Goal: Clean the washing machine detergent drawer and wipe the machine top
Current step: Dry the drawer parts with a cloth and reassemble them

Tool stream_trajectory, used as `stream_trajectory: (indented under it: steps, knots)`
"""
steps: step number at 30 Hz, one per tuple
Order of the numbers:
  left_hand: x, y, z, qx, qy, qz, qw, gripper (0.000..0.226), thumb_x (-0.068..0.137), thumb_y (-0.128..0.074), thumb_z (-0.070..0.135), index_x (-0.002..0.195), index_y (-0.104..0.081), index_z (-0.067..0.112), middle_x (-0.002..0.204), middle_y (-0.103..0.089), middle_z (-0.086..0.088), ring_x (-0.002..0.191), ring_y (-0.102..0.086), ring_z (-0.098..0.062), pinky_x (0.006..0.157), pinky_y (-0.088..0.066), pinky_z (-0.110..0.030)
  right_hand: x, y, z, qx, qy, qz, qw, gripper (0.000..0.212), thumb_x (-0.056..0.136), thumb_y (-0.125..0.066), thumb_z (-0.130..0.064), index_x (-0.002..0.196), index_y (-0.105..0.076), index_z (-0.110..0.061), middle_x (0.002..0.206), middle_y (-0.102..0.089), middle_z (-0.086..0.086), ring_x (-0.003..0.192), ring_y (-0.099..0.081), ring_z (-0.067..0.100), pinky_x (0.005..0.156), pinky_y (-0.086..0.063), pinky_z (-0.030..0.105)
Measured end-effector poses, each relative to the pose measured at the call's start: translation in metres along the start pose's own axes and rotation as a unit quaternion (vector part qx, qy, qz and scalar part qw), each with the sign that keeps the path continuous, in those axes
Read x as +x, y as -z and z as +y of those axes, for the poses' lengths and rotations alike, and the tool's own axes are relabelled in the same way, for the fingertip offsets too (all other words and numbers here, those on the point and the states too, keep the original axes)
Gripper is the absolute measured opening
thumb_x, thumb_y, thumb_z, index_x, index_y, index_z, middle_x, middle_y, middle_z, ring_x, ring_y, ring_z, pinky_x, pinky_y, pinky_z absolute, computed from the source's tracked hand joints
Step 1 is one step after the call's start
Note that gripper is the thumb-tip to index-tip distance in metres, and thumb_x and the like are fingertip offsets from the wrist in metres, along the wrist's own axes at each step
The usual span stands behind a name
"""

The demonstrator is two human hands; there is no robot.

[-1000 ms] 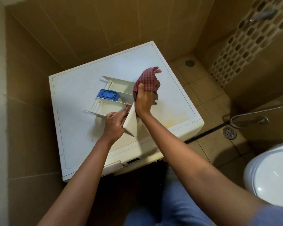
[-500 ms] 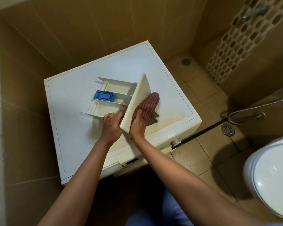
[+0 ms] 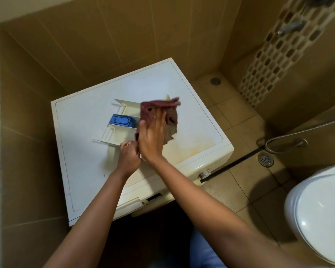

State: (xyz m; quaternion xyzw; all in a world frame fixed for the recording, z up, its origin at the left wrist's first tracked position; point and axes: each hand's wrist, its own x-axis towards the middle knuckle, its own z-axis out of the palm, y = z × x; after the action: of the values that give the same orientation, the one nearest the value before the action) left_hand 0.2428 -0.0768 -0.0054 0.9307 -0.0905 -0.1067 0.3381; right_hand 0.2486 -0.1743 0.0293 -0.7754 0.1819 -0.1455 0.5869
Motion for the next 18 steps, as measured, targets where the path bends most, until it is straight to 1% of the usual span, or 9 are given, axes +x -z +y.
stream_trajectory:
  steps: [1, 2, 4, 6, 8, 11, 14, 17, 18]
  knots:
    - [0.001, 0.0, -0.001, 0.057, -0.052, 0.003, 0.997, 0.045, 0.084, -0.038, 0.023, 0.118, -0.061, 0.003, 0.084, -0.064, -0.008, 0.091, -0.061, -0.03, 0.087, -0.027, -0.026, 0.018, 0.004, -0.004, -0.004, -0.009, 0.016, 1.0, 0.063, 0.096, -0.032, -0.034, 0.152, -0.014, -0.01, 0.159, -0.015, 0.009, 0.148, -0.006, 0.022, 0.12, -0.007, 0.037]
    - [0.001, 0.003, 0.005, 0.078, -0.071, -0.003, 0.994, 0.049, 0.086, -0.037, 0.021, 0.128, -0.058, 0.007, 0.08, -0.062, -0.002, 0.088, -0.059, -0.026, 0.085, -0.023, -0.025, 0.036, 0.009, -0.006, -0.011, -0.017, 0.029, 0.999, 0.062, 0.098, -0.033, -0.032, 0.152, -0.014, -0.009, 0.159, -0.016, 0.011, 0.147, -0.012, 0.024, 0.119, -0.012, 0.038]
    - [0.0, 0.006, 0.011, 0.06, -0.092, 0.013, 0.994, 0.058, 0.091, -0.029, 0.029, 0.144, -0.044, 0.014, 0.087, -0.066, -0.007, 0.091, -0.057, -0.023, 0.088, -0.022, -0.025, 0.069, 0.017, -0.005, -0.011, -0.032, 0.035, 0.999, 0.053, 0.099, -0.035, -0.029, 0.147, -0.027, -0.008, 0.15, -0.034, 0.013, 0.138, -0.031, 0.025, 0.111, -0.026, 0.031]
    - [-0.002, 0.007, 0.013, 0.051, -0.102, 0.017, 0.993, 0.068, 0.087, -0.017, 0.041, 0.147, -0.038, 0.016, 0.095, -0.07, -0.015, 0.093, -0.058, -0.027, 0.092, -0.023, -0.027, 0.093, 0.024, -0.005, 0.015, -0.052, 0.023, 0.998, 0.04, 0.095, -0.035, -0.032, 0.123, -0.051, -0.011, 0.115, -0.056, 0.007, 0.104, -0.052, 0.021, 0.088, -0.039, 0.028]
    - [-0.001, 0.008, 0.011, 0.044, -0.106, 0.02, 0.993, 0.073, 0.085, -0.012, 0.045, 0.147, -0.038, 0.017, 0.094, -0.07, -0.015, 0.093, -0.057, -0.029, 0.094, -0.024, -0.028, 0.108, 0.029, -0.001, 0.023, -0.084, -0.002, 0.996, 0.034, 0.094, -0.032, -0.035, 0.095, -0.057, -0.011, 0.09, -0.058, 0.003, 0.08, -0.053, 0.017, 0.077, -0.04, 0.032]
    - [0.0, 0.007, 0.011, 0.041, -0.103, 0.026, 0.994, 0.072, 0.086, -0.012, 0.045, 0.146, -0.041, 0.018, 0.091, -0.07, -0.013, 0.09, -0.057, -0.029, 0.095, -0.026, -0.031, 0.117, 0.038, 0.008, 0.027, -0.107, -0.037, 0.993, 0.04, 0.1, -0.032, -0.035, 0.082, -0.061, -0.014, 0.081, -0.061, 0.0, 0.081, -0.055, 0.016, 0.077, -0.041, 0.031]
    - [0.0, 0.005, 0.007, 0.046, -0.11, 0.03, 0.992, 0.068, 0.089, -0.014, 0.044, 0.145, -0.042, 0.018, 0.09, -0.07, -0.009, 0.089, -0.056, -0.028, 0.095, -0.024, -0.028, 0.124, 0.047, 0.013, 0.067, -0.142, -0.032, 0.987, 0.048, 0.102, -0.035, -0.04, 0.063, -0.053, -0.018, 0.066, -0.052, -0.005, 0.068, -0.051, 0.009, 0.064, -0.039, 0.025]
    - [0.002, 0.005, -0.003, 0.075, -0.119, 0.043, 0.989, 0.062, 0.091, -0.02, 0.039, 0.143, -0.046, 0.02, 0.09, -0.07, -0.006, 0.092, -0.057, -0.027, 0.098, -0.021, -0.025, 0.131, 0.047, 0.011, 0.083, -0.183, 0.009, 0.98, 0.055, 0.098, -0.04, -0.049, 0.073, -0.063, -0.006, 0.071, -0.057, 0.003, 0.073, -0.057, 0.018, 0.074, -0.046, 0.031]
    - [0.002, 0.005, -0.008, 0.076, -0.127, 0.042, 0.988, 0.057, 0.092, -0.024, 0.036, 0.142, -0.048, 0.021, 0.094, -0.07, -0.005, 0.096, -0.058, -0.025, 0.101, -0.019, -0.022, 0.13, 0.047, 0.01, 0.089, -0.197, 0.023, 0.976, 0.055, 0.097, -0.041, -0.05, 0.075, -0.064, -0.006, 0.073, -0.059, 0.004, 0.077, -0.06, 0.019, 0.077, -0.048, 0.033]
